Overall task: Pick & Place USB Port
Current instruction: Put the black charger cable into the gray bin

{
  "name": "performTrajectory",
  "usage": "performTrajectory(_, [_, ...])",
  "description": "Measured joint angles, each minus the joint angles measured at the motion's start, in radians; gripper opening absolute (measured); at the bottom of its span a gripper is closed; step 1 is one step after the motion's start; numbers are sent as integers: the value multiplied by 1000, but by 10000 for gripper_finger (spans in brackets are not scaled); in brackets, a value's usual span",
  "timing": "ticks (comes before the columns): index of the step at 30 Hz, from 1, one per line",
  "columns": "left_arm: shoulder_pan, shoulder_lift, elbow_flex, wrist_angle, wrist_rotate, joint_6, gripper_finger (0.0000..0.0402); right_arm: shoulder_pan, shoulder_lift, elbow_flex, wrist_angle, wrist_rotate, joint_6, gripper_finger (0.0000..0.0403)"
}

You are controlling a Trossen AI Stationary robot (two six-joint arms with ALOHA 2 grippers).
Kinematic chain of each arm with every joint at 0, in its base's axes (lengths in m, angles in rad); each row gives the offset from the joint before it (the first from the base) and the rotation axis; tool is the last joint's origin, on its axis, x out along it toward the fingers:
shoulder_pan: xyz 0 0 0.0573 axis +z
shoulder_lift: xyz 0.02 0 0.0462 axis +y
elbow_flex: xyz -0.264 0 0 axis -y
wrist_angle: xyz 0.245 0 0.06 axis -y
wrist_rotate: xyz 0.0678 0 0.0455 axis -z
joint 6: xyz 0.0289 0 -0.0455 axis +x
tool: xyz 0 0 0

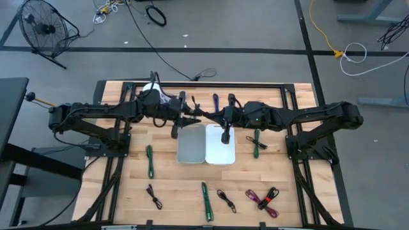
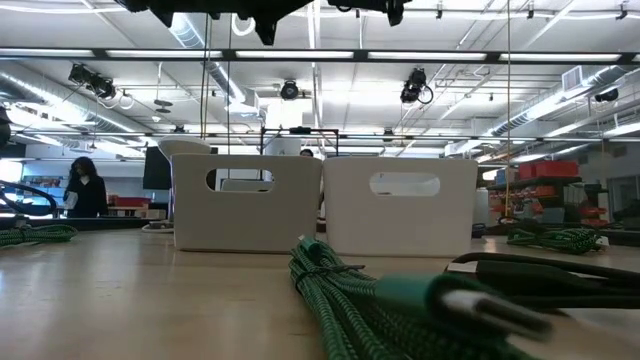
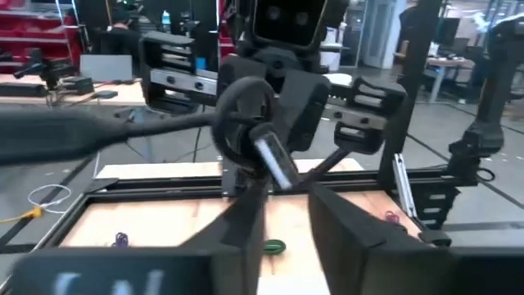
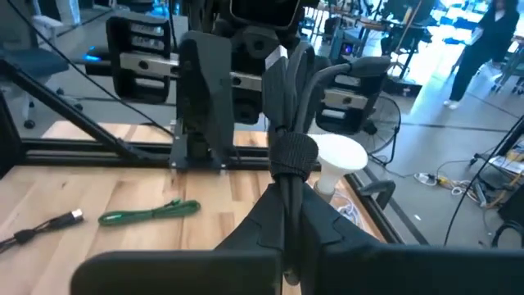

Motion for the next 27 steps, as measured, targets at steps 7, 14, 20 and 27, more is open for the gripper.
performTrajectory(7, [-8, 0, 0, 0, -89, 13, 211, 5, 11, 0, 19, -2, 13, 5])
performTrajectory(14, [-8, 0, 0, 11, -116, 26, 238, 27, 24, 0, 58, 4, -11, 6])
performTrajectory(20, [-17, 0, -1, 77, -103, 24, 237, 26, 42, 0, 58, 2, 1, 6])
performTrajectory(27, [-35, 0, 0, 103, -95, 25, 232, 27, 72, -2, 75, 20, -3, 6])
